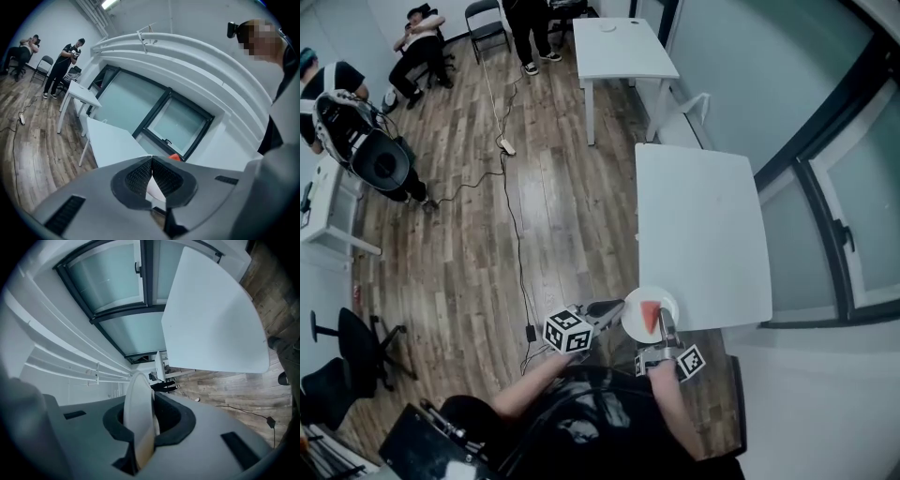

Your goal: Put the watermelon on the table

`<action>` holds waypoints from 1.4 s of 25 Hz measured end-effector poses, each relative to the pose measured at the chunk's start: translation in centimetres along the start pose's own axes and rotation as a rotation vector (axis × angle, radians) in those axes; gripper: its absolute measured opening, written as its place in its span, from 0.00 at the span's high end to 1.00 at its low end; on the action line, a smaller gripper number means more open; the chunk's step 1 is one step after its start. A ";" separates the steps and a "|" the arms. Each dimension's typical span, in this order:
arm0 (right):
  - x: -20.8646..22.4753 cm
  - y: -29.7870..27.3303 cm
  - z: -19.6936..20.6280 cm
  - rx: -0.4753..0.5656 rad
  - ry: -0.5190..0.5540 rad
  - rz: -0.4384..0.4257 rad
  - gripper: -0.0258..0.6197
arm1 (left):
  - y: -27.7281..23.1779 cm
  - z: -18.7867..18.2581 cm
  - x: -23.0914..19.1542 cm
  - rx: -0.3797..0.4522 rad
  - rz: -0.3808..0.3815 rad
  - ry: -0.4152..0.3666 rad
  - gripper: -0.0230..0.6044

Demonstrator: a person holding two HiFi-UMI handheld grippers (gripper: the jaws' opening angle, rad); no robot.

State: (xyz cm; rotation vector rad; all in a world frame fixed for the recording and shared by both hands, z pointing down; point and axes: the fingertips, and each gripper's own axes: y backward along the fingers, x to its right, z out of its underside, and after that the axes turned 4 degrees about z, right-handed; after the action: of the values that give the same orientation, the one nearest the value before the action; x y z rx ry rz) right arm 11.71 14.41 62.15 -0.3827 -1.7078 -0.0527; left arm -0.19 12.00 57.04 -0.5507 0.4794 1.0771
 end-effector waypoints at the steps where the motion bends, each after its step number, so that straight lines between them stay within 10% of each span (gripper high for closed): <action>1: 0.1 -0.9 -0.7 -0.001 -0.006 0.007 0.88 | -0.8 -0.2 -0.8 0.005 -0.009 0.013 0.96; 15: -1.6 -14.4 -8.8 -0.107 0.055 -0.015 0.88 | -9.1 -5.0 -12.0 0.016 -0.203 0.022 0.96; 35: 8.6 -31.2 -17.3 0.136 0.001 0.145 0.88 | -16.6 -7.3 -27.3 -0.114 -0.239 0.019 0.96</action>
State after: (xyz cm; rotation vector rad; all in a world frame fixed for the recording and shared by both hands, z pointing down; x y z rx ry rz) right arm 18.37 -17.41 79.22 -0.4033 -1.6681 0.1684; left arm 3.38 -17.36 71.23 -0.7012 0.3598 0.8746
